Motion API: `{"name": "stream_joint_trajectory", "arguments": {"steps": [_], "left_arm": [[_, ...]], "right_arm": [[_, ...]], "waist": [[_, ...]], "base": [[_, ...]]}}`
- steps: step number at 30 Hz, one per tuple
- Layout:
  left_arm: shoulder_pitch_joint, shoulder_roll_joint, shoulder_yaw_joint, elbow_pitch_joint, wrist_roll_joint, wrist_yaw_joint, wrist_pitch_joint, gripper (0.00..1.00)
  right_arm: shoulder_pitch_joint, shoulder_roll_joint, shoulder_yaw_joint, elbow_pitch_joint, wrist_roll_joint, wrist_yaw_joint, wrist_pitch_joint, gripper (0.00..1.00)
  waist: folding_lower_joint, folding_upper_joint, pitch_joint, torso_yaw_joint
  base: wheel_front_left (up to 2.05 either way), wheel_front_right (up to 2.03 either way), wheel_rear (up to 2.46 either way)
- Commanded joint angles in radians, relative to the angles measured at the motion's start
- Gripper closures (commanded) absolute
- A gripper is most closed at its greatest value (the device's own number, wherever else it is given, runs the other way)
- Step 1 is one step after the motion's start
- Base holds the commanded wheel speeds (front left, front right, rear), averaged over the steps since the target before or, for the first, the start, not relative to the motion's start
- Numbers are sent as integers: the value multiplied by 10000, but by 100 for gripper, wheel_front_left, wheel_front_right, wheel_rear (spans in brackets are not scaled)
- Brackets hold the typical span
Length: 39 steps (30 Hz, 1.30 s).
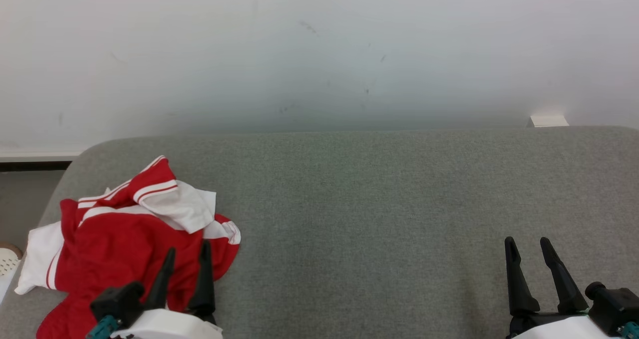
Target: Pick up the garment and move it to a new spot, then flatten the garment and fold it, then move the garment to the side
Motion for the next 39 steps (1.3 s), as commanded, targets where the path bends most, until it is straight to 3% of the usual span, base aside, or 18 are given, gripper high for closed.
{"name": "stream_joint_trajectory", "arguments": {"steps": [1,39], "left_arm": [[-153,80,12,16,291,39,-83,0],[-213,100,-276,407,2741,210,-774,0]], "right_arm": [[-51,-17,16,-34,-295,-15,-118,0],[49,-35,199,-202,-2382,-21,-790,0]], "waist": [[-1,-1,0,-16],[-1,-1,-75,-150]], "base": [[0,0,0],[0,0,0]]}}
